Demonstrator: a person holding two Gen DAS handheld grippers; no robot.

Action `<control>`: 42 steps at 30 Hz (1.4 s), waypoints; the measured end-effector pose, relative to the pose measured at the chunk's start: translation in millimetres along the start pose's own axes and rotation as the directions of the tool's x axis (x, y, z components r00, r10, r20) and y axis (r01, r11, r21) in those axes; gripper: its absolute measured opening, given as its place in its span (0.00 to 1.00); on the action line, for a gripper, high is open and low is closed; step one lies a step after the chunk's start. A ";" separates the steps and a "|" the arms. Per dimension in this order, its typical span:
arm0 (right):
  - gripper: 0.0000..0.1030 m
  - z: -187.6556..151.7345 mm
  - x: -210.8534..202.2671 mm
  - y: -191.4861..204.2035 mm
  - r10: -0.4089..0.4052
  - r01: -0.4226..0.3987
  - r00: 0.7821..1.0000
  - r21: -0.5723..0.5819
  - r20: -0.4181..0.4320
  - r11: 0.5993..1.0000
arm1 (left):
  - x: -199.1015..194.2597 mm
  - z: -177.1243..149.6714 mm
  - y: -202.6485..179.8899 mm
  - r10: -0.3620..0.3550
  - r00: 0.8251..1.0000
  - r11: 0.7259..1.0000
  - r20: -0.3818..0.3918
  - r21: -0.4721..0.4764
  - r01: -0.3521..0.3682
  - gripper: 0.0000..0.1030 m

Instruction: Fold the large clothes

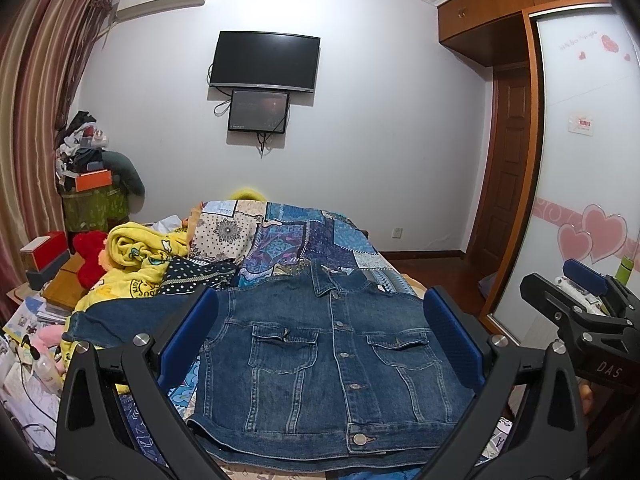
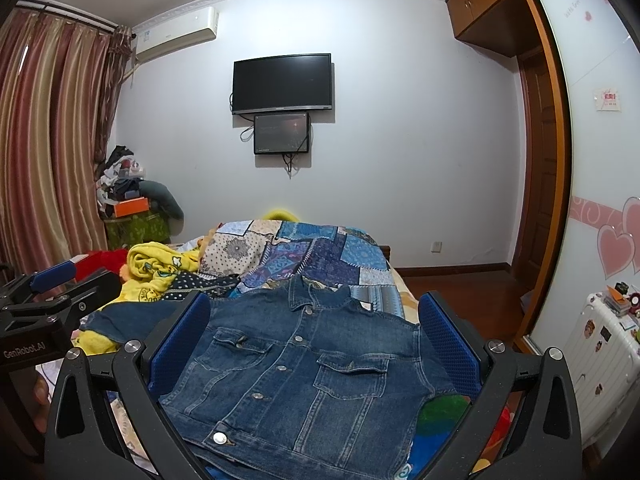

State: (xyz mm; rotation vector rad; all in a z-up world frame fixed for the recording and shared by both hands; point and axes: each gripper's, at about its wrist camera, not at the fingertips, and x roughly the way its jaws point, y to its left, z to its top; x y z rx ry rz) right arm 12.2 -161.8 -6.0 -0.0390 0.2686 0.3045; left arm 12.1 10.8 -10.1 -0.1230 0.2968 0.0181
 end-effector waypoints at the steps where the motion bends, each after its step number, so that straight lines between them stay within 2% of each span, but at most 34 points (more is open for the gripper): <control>1: 1.00 -0.1 1.0 0.1 -0.001 0.001 1.000 -0.001 -0.003 1.000 | 1.0 -0.1 0.6 -0.001 1.000 1.000 -0.002 -0.002 0.001 1.00; 14: 1.00 3.2 36.6 3.9 -0.009 0.009 0.998 0.000 -0.065 1.000 | 33.7 1.8 23.9 0.024 0.999 1.000 -0.031 -0.018 -0.025 1.00; 19: 1.00 3.8 64.3 9.6 -0.008 0.007 0.994 -0.008 -0.109 1.000 | 59.2 1.4 50.4 0.068 0.996 0.997 -0.053 -0.042 -0.071 1.00; 23: 1.00 0.0 91.3 17.8 -0.008 0.005 0.988 -0.019 -0.154 1.000 | 87.6 -0.9 89.2 0.134 0.987 0.986 -0.087 -0.086 -0.141 1.00; 28: 1.00 -10.6 131.7 28.0 -0.013 0.006 0.973 -0.033 -0.231 0.999 | 125.9 -12.1 148.5 0.230 0.960 0.961 -0.162 -0.119 -0.250 1.00; 35: 1.00 -36.5 186.1 30.6 -0.080 0.064 0.927 -0.056 -0.366 0.996 | 170.4 -53.0 252.2 0.346 0.896 0.898 -0.279 -0.177 -0.402 1.00; 36: 1.00 -41.0 191.9 30.0 -0.089 0.072 0.919 -0.059 -0.385 0.996 | 176.0 -59.9 266.5 0.349 0.886 0.891 -0.305 -0.186 -0.415 1.00; 40: 1.00 -54.3 214.0 27.2 -0.115 0.094 0.883 -0.067 -0.456 0.993 | 195.1 -89.9 316.8 0.300 0.867 0.865 -0.397 -0.271 -0.423 1.00; 42: 1.00 -56.7 223.9 26.6 -0.120 0.100 0.870 -0.066 -0.479 0.993 | 204.6 -107.5 336.5 0.251 0.860 0.858 -0.445 -0.308 -0.410 1.00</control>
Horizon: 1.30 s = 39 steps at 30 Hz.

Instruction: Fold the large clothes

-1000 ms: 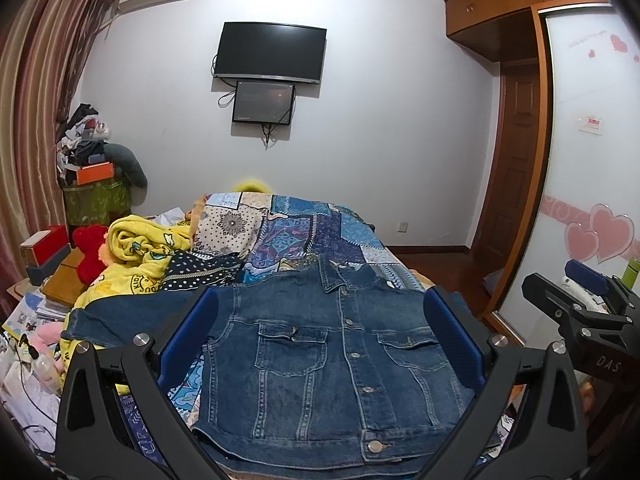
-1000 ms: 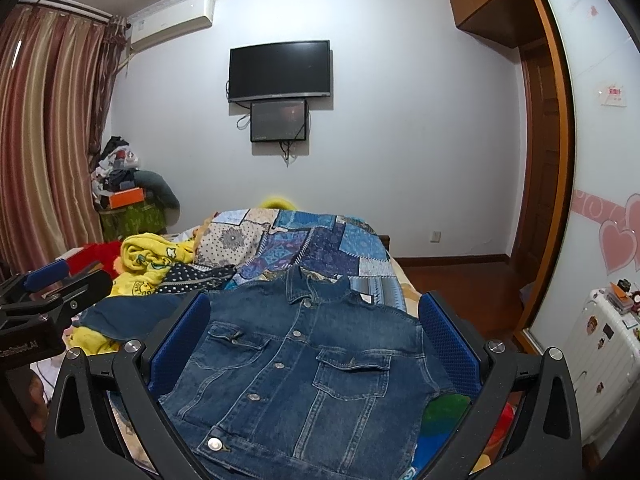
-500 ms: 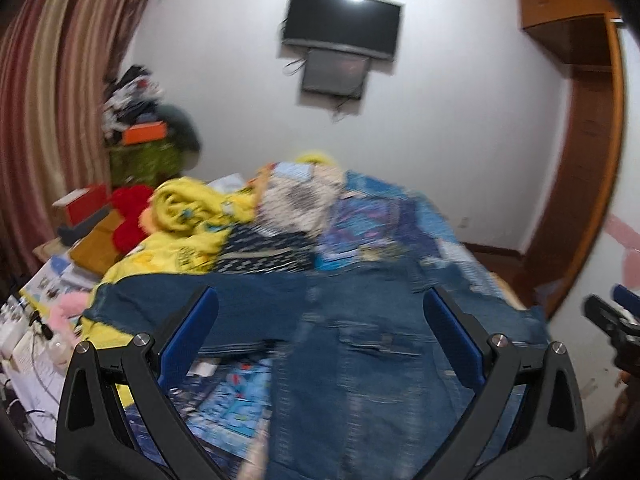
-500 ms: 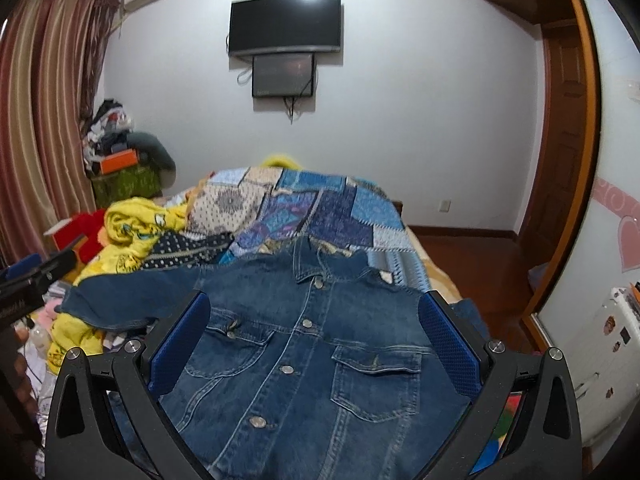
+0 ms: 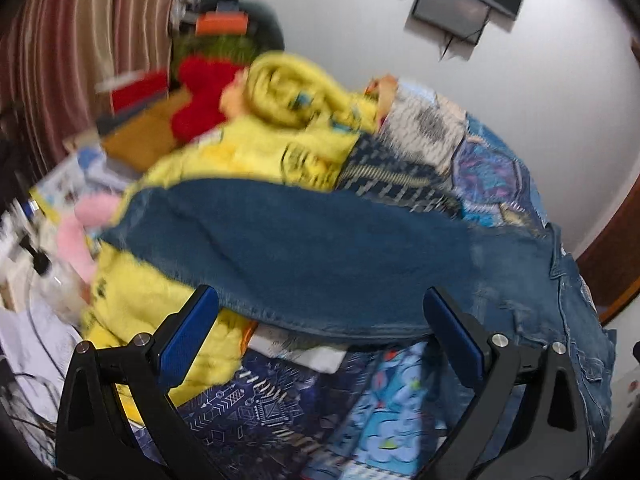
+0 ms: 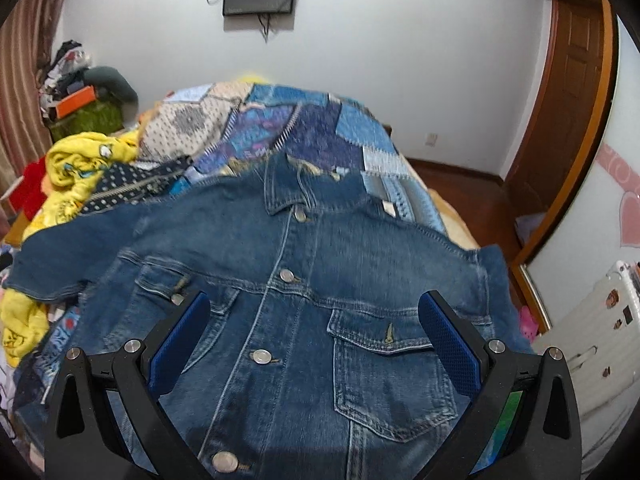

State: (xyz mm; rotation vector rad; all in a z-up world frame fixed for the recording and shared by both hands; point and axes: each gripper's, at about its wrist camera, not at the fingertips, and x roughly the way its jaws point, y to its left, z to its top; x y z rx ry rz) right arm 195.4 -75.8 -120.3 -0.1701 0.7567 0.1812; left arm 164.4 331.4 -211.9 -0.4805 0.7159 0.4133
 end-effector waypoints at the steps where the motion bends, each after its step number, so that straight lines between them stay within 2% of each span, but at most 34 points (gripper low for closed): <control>1: 1.00 1.0 4.4 0.2 -0.004 0.004 1.000 0.005 -0.008 1.000 | 10.3 -1.6 8.6 -0.022 0.999 1.000 -0.036 -0.010 0.022 1.00; 4: 1.00 3.6 14.8 -1.8 -0.005 0.005 1.000 0.021 -0.024 1.000 | 40.2 -9.0 29.1 -0.082 0.986 0.995 -0.147 -0.071 0.072 1.00; 7: 1.00 7.7 24.9 -4.4 0.001 0.001 0.999 0.048 -0.039 0.999 | 67.8 -15.6 49.0 -0.164 0.961 0.975 -0.222 -0.182 0.125 1.00; 9: 1.00 9.3 32.1 -6.0 0.016 -0.012 0.999 0.071 -0.050 0.997 | 80.8 -17.9 58.8 -0.207 0.949 0.958 -0.237 -0.245 0.148 0.95; 11: 1.00 11.1 38.2 -8.3 0.037 -0.030 0.997 0.097 -0.067 0.995 | 94.0 -20.0 68.6 -0.255 0.933 0.934 -0.253 -0.313 0.171 0.86; 12: 1.00 11.3 40.9 -9.8 0.051 -0.043 0.996 0.110 -0.076 0.993 | 98.9 -19.8 71.9 -0.270 0.929 0.925 -0.254 -0.335 0.178 0.85; 15: 1.00 11.6 48.6 -14.0 0.089 -0.072 0.990 0.148 -0.113 0.986 | 111.0 -15.9 80.4 -0.267 0.932 0.915 -0.247 -0.368 0.164 0.76; 18: 1.00 10.5 57.0 -17.9 0.117 -0.088 0.981 0.184 -0.155 0.979 | 116.2 -9.3 86.1 -0.233 0.942 0.920 -0.243 -0.369 0.132 0.63; 20: 1.00 9.9 61.7 -19.3 0.135 -0.097 0.975 0.204 -0.179 0.974 | 116.1 -4.2 90.1 -0.203 0.949 0.924 -0.239 -0.367 0.105 0.46; 22: 1.00 9.3 64.1 -21.2 0.149 -0.106 0.970 0.217 -0.192 0.970 | 111.9 0.7 89.1 -0.163 0.959 0.932 -0.232 -0.354 0.073 0.33; 23: 1.00 9.1 63.9 -22.2 0.156 -0.111 0.968 0.222 -0.195 0.969 | 107.2 3.9 85.8 -0.126 0.965 0.945 -0.229 -0.324 0.047 0.26; 26: 1.00 9.1 61.5 -25.2 0.163 -0.118 0.966 0.223 -0.199 0.968 | 91.8 17.5 69.9 -0.013 0.981 0.978 -0.194 -0.206 -0.028 0.16; 29: 1.00 10.2 56.5 -29.6 0.172 -0.128 0.966 0.221 -0.193 0.967 | 69.5 33.6 52.5 0.042 0.991 0.991 -0.124 -0.122 -0.057 0.13; 33: 1.00 12.1 46.6 -38.3 0.182 -0.140 0.968 0.231 -0.172 0.963 | 34.6 63.5 24.5 0.043 0.999 0.998 -0.017 -0.037 -0.043 0.10; 39: 1.00 14.0 30.4 -54.2 0.173 -0.138 0.975 0.231 -0.138 0.963 | 2.2 105.9 -57.9 -0.053 0.994 0.994 0.096 0.098 0.044 0.08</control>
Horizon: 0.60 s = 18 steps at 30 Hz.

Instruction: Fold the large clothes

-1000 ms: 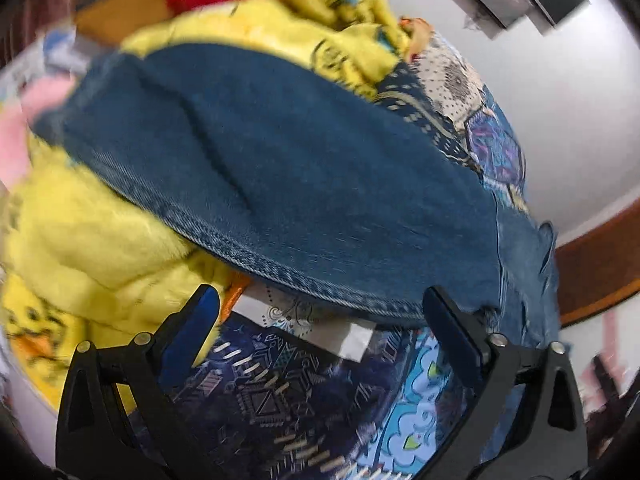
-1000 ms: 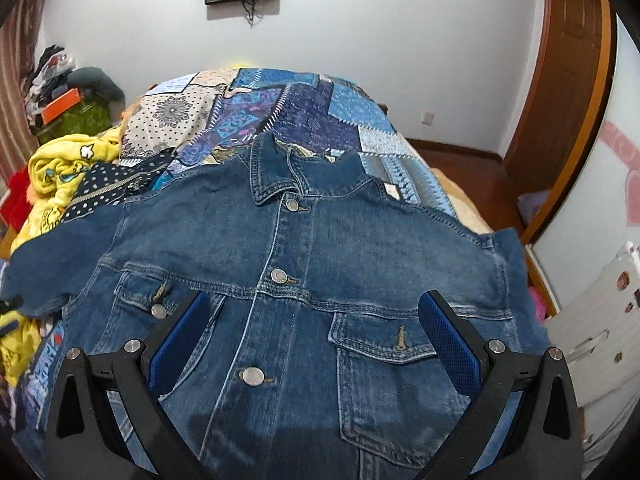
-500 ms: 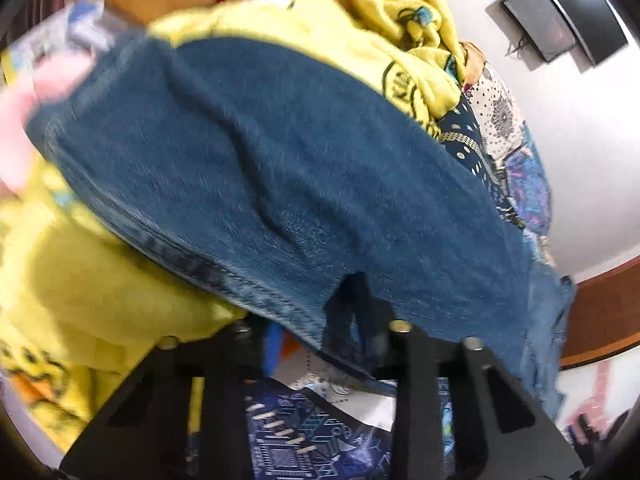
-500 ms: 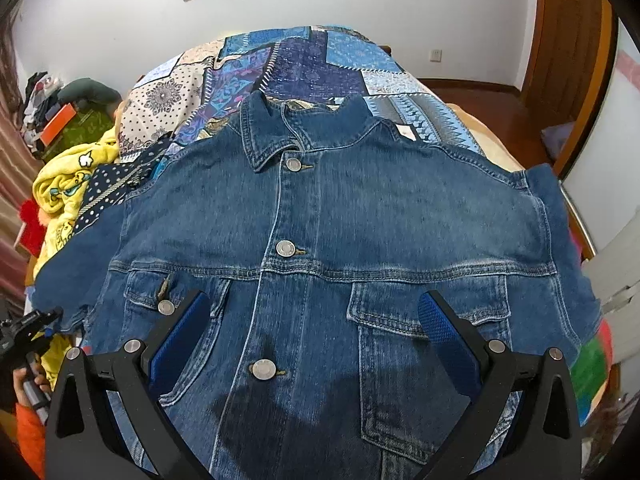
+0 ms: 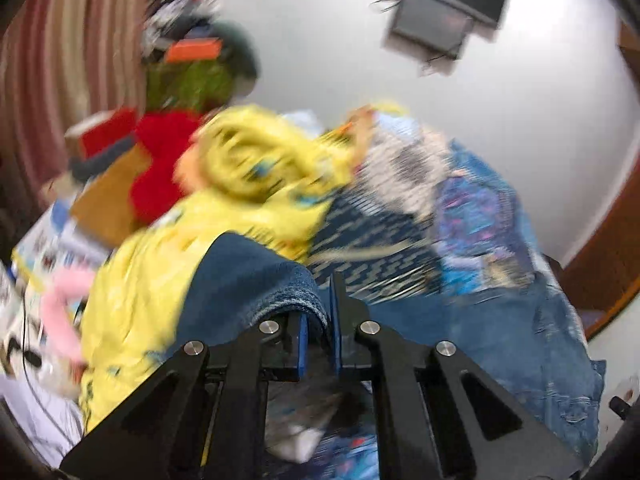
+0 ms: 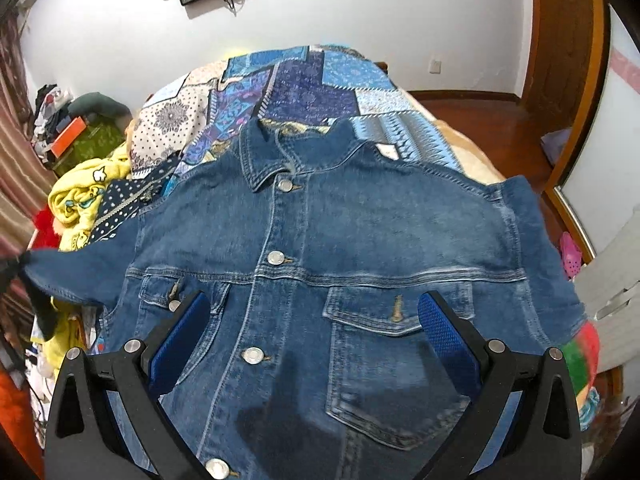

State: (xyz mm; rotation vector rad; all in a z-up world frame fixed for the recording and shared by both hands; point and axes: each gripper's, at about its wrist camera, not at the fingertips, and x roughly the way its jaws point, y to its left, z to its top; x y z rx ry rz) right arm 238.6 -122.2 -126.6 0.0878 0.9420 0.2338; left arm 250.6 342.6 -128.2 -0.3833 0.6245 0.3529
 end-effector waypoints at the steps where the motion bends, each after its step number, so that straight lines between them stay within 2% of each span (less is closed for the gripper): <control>1: 1.00 0.2 -3.5 -3.5 -0.004 0.004 1.000 -0.001 0.007 1.000 | -3.4 4.6 -14.1 -0.021 1.000 1.000 0.011 0.021 0.021 0.07; 5: 1.00 -1.6 -15.3 -15.5 -0.018 0.018 0.999 -0.002 0.030 1.000 | -15.0 15.6 -90.0 -0.134 0.990 0.982 0.033 0.135 0.128 0.06; 9: 1.00 -6.3 -27.3 -29.4 -0.024 0.024 0.998 0.010 0.059 1.000 | -17.8 5.6 -158.6 -0.245 0.969 0.951 -0.006 0.192 0.242 0.06; 10: 1.00 -8.1 -30.4 -32.7 -0.028 0.027 0.997 0.014 0.068 1.000 | -14.4 -2.0 -177.5 -0.280 0.959 0.938 -0.041 0.202 0.283 0.06; 13: 1.00 -13.6 -34.1 -43.2 -0.034 0.032 0.997 0.026 0.074 0.999 | -2.6 -27.2 -220.5 -0.305 0.944 0.908 -0.124 0.262 0.328 0.06; 18: 1.00 -22.6 -33.2 -60.2 -0.040 0.037 0.997 0.042 0.067 0.998 | 22.3 -90.2 -284.0 -0.319 0.893 0.841 -0.318 0.339 0.421 0.06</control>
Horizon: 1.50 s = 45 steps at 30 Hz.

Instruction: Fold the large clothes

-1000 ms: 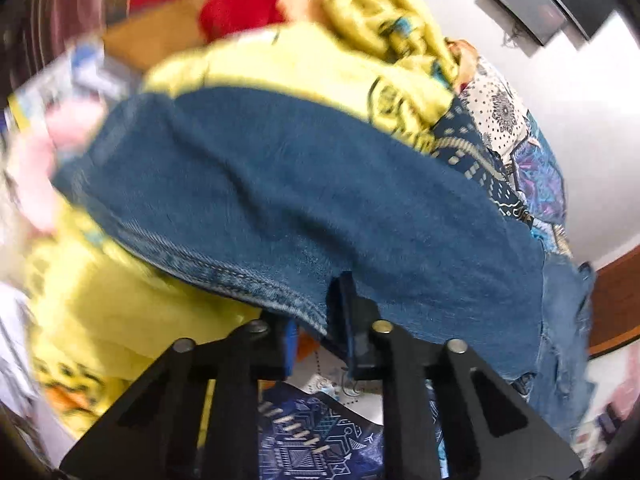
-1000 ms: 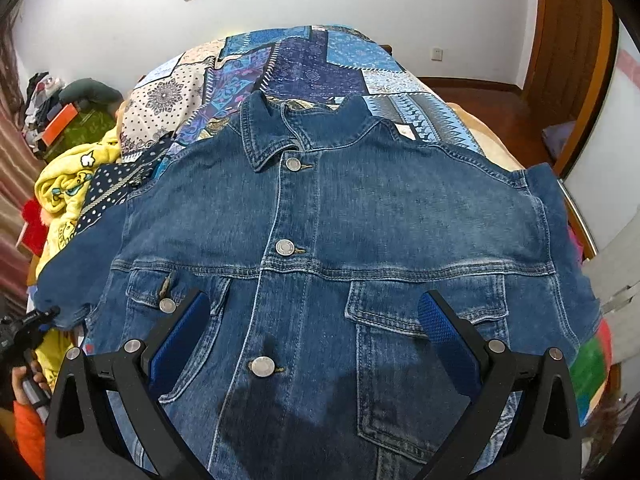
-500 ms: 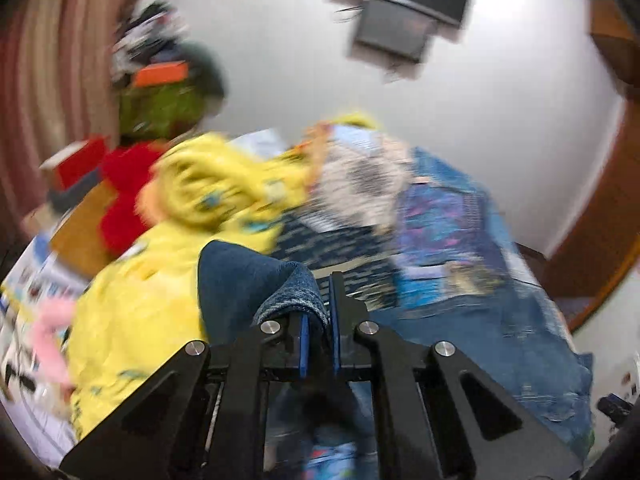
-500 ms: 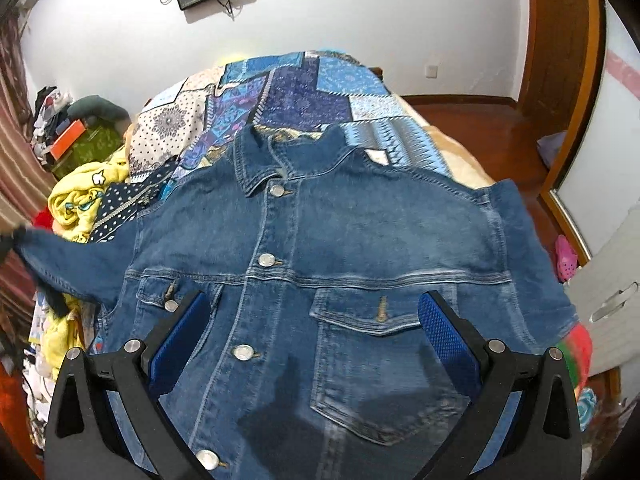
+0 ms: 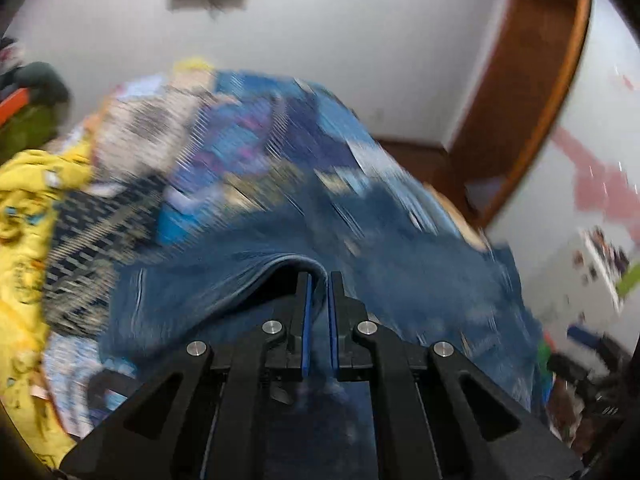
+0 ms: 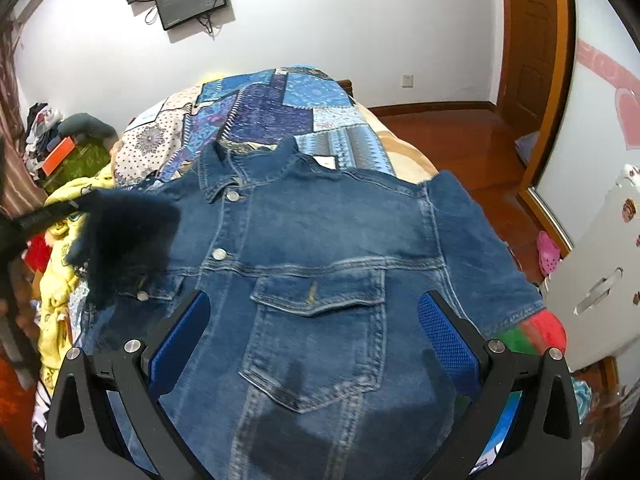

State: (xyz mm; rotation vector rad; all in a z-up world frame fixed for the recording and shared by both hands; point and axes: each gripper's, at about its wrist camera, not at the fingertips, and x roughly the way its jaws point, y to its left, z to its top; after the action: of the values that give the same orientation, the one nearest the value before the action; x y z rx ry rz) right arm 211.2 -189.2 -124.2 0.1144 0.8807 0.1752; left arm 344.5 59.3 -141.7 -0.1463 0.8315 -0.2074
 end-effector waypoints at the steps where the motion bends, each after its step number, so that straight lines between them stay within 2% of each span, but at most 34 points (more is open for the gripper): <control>1: 1.00 -1.1 0.6 -2.7 0.003 -0.003 1.000 0.004 -0.005 1.000 | 11.2 -6.3 -10.5 -0.009 0.999 1.000 -0.038 0.024 0.010 0.06; 5: 1.00 -5.4 -2.7 -11.4 0.017 -0.017 1.000 0.008 -0.007 1.000 | 46.8 -39.0 -46.9 -0.031 0.981 0.993 -0.194 0.110 0.053 0.06; 7: 1.00 -6.0 -5.7 -14.0 0.015 -0.015 1.000 0.007 0.002 1.000 | 53.9 -53.8 -54.7 -0.032 0.969 0.991 -0.243 0.119 0.062 0.06; 10: 1.00 -7.4 -8.0 -18.2 0.015 -0.015 1.000 0.013 0.004 1.000 | 54.6 -68.6 -57.6 -0.037 0.959 0.991 -0.283 0.111 0.071 0.06; 13: 1.00 -8.4 -9.4 -20.6 0.013 -0.013 1.000 0.016 0.006 1.000 | 40.1 -71.6 -48.5 -0.050 0.960 0.995 -0.277 0.072 0.073 0.09; 15: 1.00 -8.6 -9.8 -21.5 0.011 -0.011 1.000 0.018 0.007 1.000 | 27.7 -68.1 -34.7 -0.048 0.967 0.998 -0.252 0.026 0.056 0.25; 16: 1.00 -8.8 -9.9 -21.6 0.010 -0.010 1.000 0.018 0.008 1.000 | 19.9 -65.4 -26.7 -0.042 0.972 0.999 -0.230 0.003 0.044 0.44; 17: 1.00 -8.7 -9.8 -21.3 0.010 -0.010 1.000 0.019 0.008 1.000 | 8.2 -62.5 -15.6 -0.028 0.981 0.999 -0.193 -0.027 0.023 0.58; 20: 1.00 -9.3 -9.5 -18.6 0.011 -0.012 1.000 0.014 0.011 1.000 | -12.9 -57.2 17.5 0.000 0.991 0.993 -0.137 -0.121 -0.017 0.69; 22: 1.00 -10.1 -8.6 -16.5 0.007 -0.007 1.000 0.005 0.009 1.000 | -17.3 -57.9 42.0 -0.033 0.990 0.976 -0.134 -0.219 0.003 0.72; 24: 1.00 -10.2 -7.1 -15.4 0.006 -0.006 1.000 0.001 0.006 1.000 | -17.0 -63.7 69.8 -0.106 0.986 0.936 -0.126 -0.348 0.056 0.72; 25: 1.00 -10.5 -6.7 -15.1 0.005 -0.005 1.000 0.000 0.005 1.000 | -15.8 -67.9 83.2 -0.150 0.982 0.906 -0.113 -0.412 0.091 0.72; 27: 1.00 -10.8 -5.1 -15.4 0.001 -0.001 1.000 0.001 0.003 1.000 | -9.6 -77.7 109.6 -0.238 0.968 0.825 -0.078 -0.543 0.159 0.72; 29: 1.00 -11.4 -3.8 -16.5 -0.004 0.004 1.000 0.004 0.000 1.000 | -1.0 -82.3 125.5 -0.265 0.962 0.780 -0.066 -0.601 0.174 0.72; 31: 1.00 -11.6 -2.1 -18.7 -0.011 0.011 1.000 0.010 -0.003 1.000 | 5.8 -83.2 136.2 -0.257 0.964 0.767 -0.075 -0.622 0.156 0.72; 34: 1.00 -12.3 -0.3 -23.1 -0.024 0.024 1.000 0.019 -0.005 1.000 | 19.2 -84.7 150.2 -0.267 0.960 0.732 -0.080 -0.665 0.148 0.72; 39: 1.00 -12.3 4.7 -33.7 -0.038 0.039 0.999 0.051 -0.016 0.998 | 47.6 -85.2 171.0 -0.228 0.968 0.692 -0.100 -0.716 0.089 0.72; 41: 1.00 -11.4 6.8 -36.3 -0.042 0.043 0.999 0.056 -0.022 0.998 | 55.2 -84.9 175.7 -0.210 0.971 0.669 -0.114 -0.741 0.057 0.63; 42: 1.00 -10.6 7.7 -38.5 -0.044 0.045 0.999 0.059 -0.024 0.997 | 55.6 -82.8 175.7 -0.190 0.973 0.671 -0.127 -0.740 0.034 0.59; 43: 1.00 -9.8 7.8 -40.3 -0.045 0.047 0.999 0.062 -0.024 0.997 | 53.6 -78.1 172.4 -0.157 0.976 0.693 -0.149 -0.721 0.002 0.52; 44: 1.00 -9.5 7.6 -42.5 -0.046 0.048 0.999 0.067 -0.023 0.997 | 51.7 -74.4 170.7 -0.129 0.978 0.720 -0.163 -0.693 -0.020 0.35; 45: 1.00 -9.1 7.1 -45.0 -0.047 0.049 0.999 0.073 -0.020 0.996 | 48.9 -70.7 167.8 -0.104 0.979 0.744 -0.174 -0.667 -0.039 0.26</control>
State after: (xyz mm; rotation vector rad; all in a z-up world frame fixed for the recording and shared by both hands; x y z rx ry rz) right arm 213.3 -231.5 -143.1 0.1600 0.9077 0.0994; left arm 344.9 207.0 -258.9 -0.8370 1.0825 0.0595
